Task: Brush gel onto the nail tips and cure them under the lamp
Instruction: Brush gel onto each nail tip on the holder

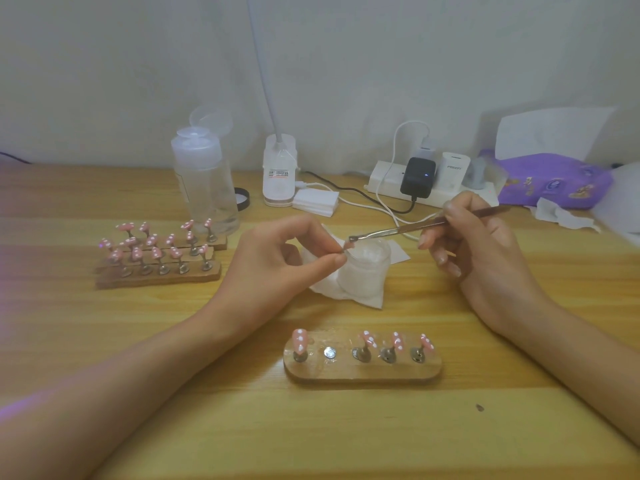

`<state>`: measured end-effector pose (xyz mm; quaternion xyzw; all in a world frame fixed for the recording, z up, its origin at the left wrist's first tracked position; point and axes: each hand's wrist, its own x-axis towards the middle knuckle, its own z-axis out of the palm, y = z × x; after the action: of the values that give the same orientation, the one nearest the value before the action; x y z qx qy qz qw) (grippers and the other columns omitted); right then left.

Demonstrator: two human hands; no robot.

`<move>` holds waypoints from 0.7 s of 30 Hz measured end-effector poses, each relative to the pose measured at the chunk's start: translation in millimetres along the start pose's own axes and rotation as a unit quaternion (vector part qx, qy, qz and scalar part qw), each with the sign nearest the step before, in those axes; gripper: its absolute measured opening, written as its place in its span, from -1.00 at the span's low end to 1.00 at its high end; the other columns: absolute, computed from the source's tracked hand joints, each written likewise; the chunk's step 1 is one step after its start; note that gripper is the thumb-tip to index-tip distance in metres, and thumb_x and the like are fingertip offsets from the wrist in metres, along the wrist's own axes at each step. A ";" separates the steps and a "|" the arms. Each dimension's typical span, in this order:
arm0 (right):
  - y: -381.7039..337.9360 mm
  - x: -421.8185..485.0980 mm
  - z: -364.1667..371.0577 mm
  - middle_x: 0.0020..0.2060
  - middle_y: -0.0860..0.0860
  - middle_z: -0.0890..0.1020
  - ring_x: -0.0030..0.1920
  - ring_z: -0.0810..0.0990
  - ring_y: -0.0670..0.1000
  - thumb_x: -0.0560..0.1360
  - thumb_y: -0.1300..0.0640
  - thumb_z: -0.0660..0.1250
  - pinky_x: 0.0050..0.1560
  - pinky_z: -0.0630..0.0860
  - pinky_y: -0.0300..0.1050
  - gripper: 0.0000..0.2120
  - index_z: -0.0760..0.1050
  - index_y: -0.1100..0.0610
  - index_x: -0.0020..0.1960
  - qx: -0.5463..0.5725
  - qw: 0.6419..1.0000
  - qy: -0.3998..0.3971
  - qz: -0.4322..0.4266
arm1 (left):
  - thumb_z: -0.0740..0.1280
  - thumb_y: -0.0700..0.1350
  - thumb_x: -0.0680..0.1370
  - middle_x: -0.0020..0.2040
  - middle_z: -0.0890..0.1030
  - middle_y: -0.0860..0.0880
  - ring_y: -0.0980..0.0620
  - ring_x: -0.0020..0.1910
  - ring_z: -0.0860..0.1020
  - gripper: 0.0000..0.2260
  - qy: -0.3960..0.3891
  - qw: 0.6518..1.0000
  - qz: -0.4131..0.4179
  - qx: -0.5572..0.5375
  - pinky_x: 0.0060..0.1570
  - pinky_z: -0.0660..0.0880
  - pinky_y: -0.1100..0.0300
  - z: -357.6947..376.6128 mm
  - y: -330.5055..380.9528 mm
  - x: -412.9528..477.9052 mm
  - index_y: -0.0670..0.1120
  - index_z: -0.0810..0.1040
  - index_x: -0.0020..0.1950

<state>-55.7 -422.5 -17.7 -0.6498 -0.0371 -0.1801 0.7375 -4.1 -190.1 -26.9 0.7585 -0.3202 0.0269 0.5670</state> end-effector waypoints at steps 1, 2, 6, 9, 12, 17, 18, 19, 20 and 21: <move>0.4 -0.2 0.9 -0.39 0.04 0.64 -0.48 0.43 -0.09 0.60 0.06 0.26 -0.53 0.28 -0.34 -0.72 0.44 -0.04 -0.30 -0.008 1.000 -0.007 0.003 | 0.51 -0.17 0.47 -0.27 0.64 0.15 0.22 -0.52 0.39 -0.90 -0.001 1.000 -0.003 -0.001 -0.46 0.29 0.43 -0.3 -0.2 0.0 -0.03 0.64 -0.21; 0.8 -0.3 1.5 -0.39 0.05 0.64 -0.48 0.42 -0.09 0.59 0.07 0.26 -0.54 0.28 -0.34 -0.71 0.44 -0.05 -0.31 -0.015 1.000 -0.003 0.010 | 0.51 -0.16 0.47 -0.27 0.64 0.14 0.22 -0.52 0.37 -0.90 -0.002 1.000 -0.006 -0.003 -0.46 0.29 0.42 -0.6 -0.3 0.1 -0.03 0.64 -0.21; 1.2 0.4 -1.8 -0.41 0.02 0.63 -0.49 0.40 -0.10 0.65 0.15 0.19 -0.55 0.25 -0.34 -0.71 0.36 0.02 -0.26 -0.009 0.999 0.027 0.014 | 0.51 -0.18 0.47 -0.29 0.63 0.16 0.23 -0.52 0.38 -0.88 -0.003 1.000 -0.008 -0.007 -0.46 0.28 0.44 0.1 1.7 -0.5 -0.02 0.63 -0.22; 1.3 -0.2 0.0 -0.39 0.02 0.63 -0.49 0.40 -0.09 0.62 0.08 0.21 -0.55 0.24 -0.34 -0.72 0.40 -0.04 -0.27 -0.015 1.000 -0.003 0.007 | 0.51 -0.18 0.47 -0.22 0.66 0.10 0.18 -0.49 0.37 -0.87 0.001 1.000 -0.023 -0.005 -0.44 0.32 0.40 0.0 1.6 -0.1 -0.01 0.63 -0.22; 3.0 0.2 -1.1 -0.42 0.03 0.62 -0.52 0.34 -0.10 0.64 0.15 0.19 -0.54 0.23 -0.34 -0.71 0.34 0.01 -0.26 -0.025 0.999 0.025 0.023 | 0.50 -0.19 0.47 -0.22 0.65 0.09 0.16 -0.49 0.39 -0.88 0.002 1.000 -0.031 -0.004 -0.43 0.35 0.38 0.3 1.7 0.0 -0.02 0.63 -0.22; 1.5 -0.2 -0.5 -0.38 0.06 0.65 -0.53 0.30 -0.09 0.58 0.08 0.23 -0.52 0.22 -0.30 -0.75 0.40 -0.02 -0.28 -0.011 1.000 0.002 -0.019 | 0.51 -0.18 0.48 -0.22 0.66 0.05 0.23 -0.48 0.43 -0.90 0.000 1.000 -0.030 -0.007 -0.40 0.39 0.38 0.3 2.9 0.9 -0.06 0.64 -0.20; 1.8 -0.8 0.2 -0.39 0.07 0.64 -0.54 0.29 -0.09 0.57 0.08 0.24 -0.52 0.23 -0.31 -0.77 0.39 -0.01 -0.27 -0.017 1.000 -0.001 -0.015 | 0.51 -0.19 0.48 -0.22 0.66 0.05 0.24 -0.48 0.44 -0.90 0.000 0.999 -0.031 -0.009 -0.41 0.38 0.40 0.5 2.9 0.6 -0.06 0.64 -0.21; 2.0 -1.1 0.1 -0.40 0.07 0.63 -0.54 0.28 -0.09 0.57 0.09 0.24 -0.52 0.23 -0.32 -0.78 0.37 0.02 -0.26 -0.019 1.000 0.003 -0.008 | 0.51 -0.19 0.48 -0.23 0.65 0.05 0.25 -0.48 0.45 -0.90 0.000 0.999 -0.032 -0.013 -0.41 0.37 0.42 0.6 3.0 0.3 -0.07 0.64 -0.21; 2.5 -1.2 -0.8 -0.42 0.07 0.62 -0.55 0.28 -0.09 0.59 0.12 0.23 -0.53 0.23 -0.33 -0.76 0.35 0.03 -0.25 -0.016 1.000 0.010 -0.003 | 0.51 -0.19 0.48 -0.24 0.65 0.05 0.26 -0.48 0.46 -0.90 -0.001 0.999 -0.033 -0.016 -0.41 0.37 0.44 0.7 3.1 0.0 -0.07 0.64 -0.21; 2.5 -1.1 -2.0 -0.43 0.06 0.61 -0.55 0.28 -0.10 0.62 0.15 0.21 -0.53 0.23 -0.33 -0.74 0.33 0.04 -0.24 -0.010 1.000 0.016 -0.002 | 0.51 -0.19 0.48 -0.25 0.64 0.06 0.27 -0.47 0.47 -0.90 -0.003 0.999 -0.033 -0.018 -0.40 0.37 0.44 0.7 3.1 -0.3 -0.08 0.64 -0.21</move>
<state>-56.3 -424.0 -20.7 -0.6545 -0.0249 -0.1923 0.7308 -6.2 -191.1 -24.7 0.7587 -0.2970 -0.0001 0.5798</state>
